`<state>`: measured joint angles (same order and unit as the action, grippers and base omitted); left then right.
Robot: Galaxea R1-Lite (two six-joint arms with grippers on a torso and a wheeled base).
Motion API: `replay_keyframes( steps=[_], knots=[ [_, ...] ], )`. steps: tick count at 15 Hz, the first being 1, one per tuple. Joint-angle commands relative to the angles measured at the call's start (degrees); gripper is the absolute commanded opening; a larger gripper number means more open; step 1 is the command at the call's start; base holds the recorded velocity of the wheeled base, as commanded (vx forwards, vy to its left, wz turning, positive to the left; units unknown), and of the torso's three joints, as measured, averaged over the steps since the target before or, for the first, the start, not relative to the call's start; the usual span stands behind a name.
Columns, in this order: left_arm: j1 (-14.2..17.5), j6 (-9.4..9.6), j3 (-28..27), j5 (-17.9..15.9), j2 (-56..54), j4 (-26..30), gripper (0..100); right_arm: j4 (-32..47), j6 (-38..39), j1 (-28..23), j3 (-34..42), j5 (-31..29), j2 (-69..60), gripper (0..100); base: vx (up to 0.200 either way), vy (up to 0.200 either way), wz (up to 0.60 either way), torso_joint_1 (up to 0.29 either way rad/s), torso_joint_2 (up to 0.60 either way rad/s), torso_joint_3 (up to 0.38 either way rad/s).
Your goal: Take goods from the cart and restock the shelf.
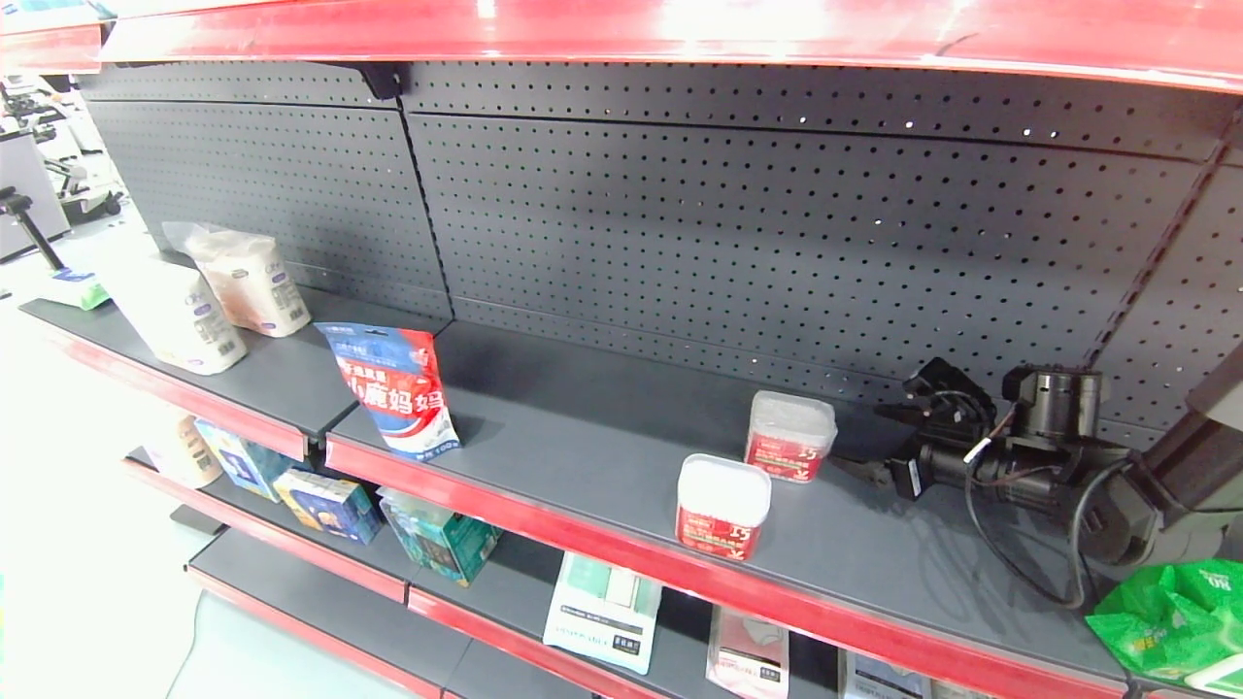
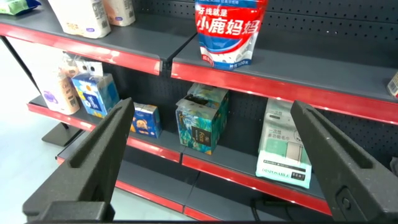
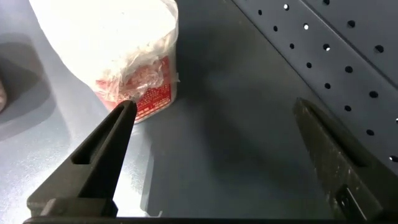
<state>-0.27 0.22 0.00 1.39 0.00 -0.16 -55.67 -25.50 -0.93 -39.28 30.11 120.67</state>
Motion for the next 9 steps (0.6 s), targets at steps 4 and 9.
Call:
replay_keyframes(
  steps=[4,9],
  knots=[
    [0.0,-0.04,0.0,0.02,0.0,-0.02,100,-0.05,-0.07,-1.01,-0.54,-1.63,0.61,100,0.0,0.0,0.0,0.0,0.0,0.0],
    [0.0,-0.04,0.0,0.02,0.0,-0.02,100,-0.05,0.1,-1.53,-2.91,-3.3,1.32,100,0.0,0.0,0.0,0.0,0.0,0.0]
  ],
)
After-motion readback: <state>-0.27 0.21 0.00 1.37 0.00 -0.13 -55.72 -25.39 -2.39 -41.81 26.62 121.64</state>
